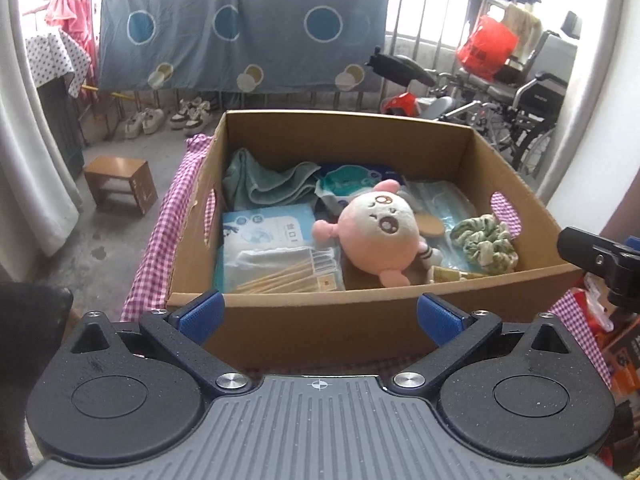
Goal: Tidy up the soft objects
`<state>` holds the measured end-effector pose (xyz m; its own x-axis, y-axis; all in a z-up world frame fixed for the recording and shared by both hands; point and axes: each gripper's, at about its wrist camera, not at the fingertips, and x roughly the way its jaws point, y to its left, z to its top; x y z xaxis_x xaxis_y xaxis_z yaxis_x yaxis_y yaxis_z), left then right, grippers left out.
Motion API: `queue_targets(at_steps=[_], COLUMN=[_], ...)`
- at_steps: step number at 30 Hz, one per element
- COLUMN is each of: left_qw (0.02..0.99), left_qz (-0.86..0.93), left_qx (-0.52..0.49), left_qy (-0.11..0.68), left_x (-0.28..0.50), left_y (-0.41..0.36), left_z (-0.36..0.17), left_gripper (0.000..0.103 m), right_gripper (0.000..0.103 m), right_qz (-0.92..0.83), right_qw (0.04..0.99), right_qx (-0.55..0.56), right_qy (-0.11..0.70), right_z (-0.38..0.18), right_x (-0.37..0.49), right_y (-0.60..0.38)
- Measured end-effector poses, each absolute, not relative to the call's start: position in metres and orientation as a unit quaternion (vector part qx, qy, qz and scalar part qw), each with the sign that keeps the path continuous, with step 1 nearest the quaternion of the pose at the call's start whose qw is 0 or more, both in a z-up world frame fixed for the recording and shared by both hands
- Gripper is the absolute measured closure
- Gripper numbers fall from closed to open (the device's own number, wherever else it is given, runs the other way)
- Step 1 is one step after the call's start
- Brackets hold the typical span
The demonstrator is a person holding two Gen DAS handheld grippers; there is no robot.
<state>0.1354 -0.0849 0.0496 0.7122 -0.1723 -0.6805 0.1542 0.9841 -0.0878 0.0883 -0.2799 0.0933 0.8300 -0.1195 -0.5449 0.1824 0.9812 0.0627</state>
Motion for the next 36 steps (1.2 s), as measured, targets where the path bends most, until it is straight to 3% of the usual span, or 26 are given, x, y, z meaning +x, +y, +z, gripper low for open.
queue_targets(at_steps=[8,17,36], left_qw=[0.923,0.923,0.923], left_qz=[-0.036,-0.031,-0.029], left_qx=[-0.003,0.003,0.014], left_qy=[0.382,0.384,0.384], left_x=[0.144,0.15,0.151], left_y=[-0.087,-0.088,-0.092], left_z=[0.05,0.053,0.054], left_gripper=[0.0,0.0,0.001], right_gripper=[0.0,0.0,0.0], right_qz=[-0.048,-0.041,-0.057], right_qw=[0.935,0.934,0.928], right_qx=[0.085,0.02,0.018], right_qy=[0.342,0.355,0.367], right_z=[0.08,0.074,0.073], right_x=[0.112,0.122,0.126], right_y=[-0.279,-0.256,-0.261])
